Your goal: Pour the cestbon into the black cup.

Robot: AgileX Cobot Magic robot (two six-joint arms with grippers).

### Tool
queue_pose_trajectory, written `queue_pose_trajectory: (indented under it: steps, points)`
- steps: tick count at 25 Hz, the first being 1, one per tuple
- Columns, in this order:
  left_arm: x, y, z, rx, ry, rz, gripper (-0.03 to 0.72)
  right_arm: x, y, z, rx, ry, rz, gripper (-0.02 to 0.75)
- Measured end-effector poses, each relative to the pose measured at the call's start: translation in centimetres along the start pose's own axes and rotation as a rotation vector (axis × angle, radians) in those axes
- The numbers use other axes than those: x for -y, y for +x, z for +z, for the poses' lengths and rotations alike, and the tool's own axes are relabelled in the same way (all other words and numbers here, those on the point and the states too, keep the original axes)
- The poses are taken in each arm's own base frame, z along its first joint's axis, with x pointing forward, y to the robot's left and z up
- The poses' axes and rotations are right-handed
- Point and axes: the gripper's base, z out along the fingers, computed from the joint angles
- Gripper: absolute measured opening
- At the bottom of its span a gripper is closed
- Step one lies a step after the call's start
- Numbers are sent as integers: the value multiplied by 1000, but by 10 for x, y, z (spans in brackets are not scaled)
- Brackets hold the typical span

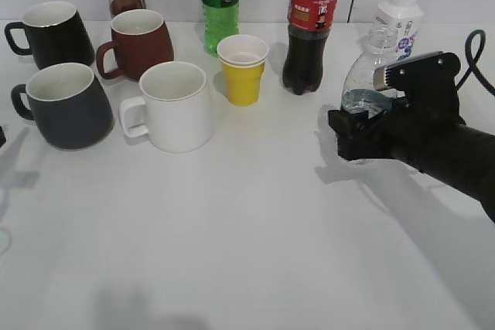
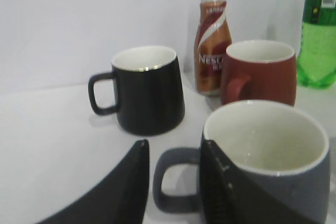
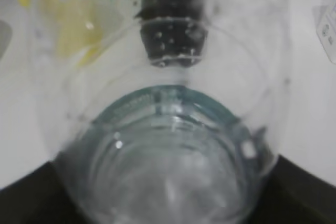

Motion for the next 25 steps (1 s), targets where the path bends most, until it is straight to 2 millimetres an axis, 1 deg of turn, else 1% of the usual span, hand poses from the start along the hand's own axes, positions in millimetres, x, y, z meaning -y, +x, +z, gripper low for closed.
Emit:
queue_pose_trajectory:
  steps: [3,5,7,10,12,14,15,16,18,19,21,22,24,25]
  points:
    - [1,-6,-2,27,6,7,252,0,-3,0,34,-3,-1,596]
    - [2,-10,-3,47,21,17,252,0,-10,-2,80,-1,1,633]
    - [4,-17,-5,76,37,30,252,0,-21,-7,122,5,5,648]
    - [6,-28,-11,88,58,53,252,0,-50,-25,214,4,1,652]
    - [5,-37,-16,52,56,34,252,-3,-70,-40,242,-10,-21,652]
    - [3,-51,-22,-35,37,15,252,-4,-93,-58,245,-17,-49,652]
    - [2,-63,-26,-56,29,19,253,-4,-104,-69,233,-14,-61,652]
    - [1,-70,-32,-106,13,29,257,-5,-115,-81,221,-9,-77,652]
    - [-1,-99,-50,-126,-36,43,281,-5,-133,-104,205,1,-121,650]
    - [-1,-116,-62,-109,-58,47,307,-5,-139,-117,197,8,-139,648]
    - [1,-143,-92,-94,-85,10,374,-7,-146,-142,179,19,-163,646]
    - [2,-153,-107,-98,-88,-13,421,-8,-146,-156,161,22,-166,644]
    - [3,-165,-135,-118,-80,-61,522,-10,-144,-182,116,23,-155,638]
    - [3,-169,-150,-133,-74,-78,557,-10,-143,-200,104,26,-147,638]
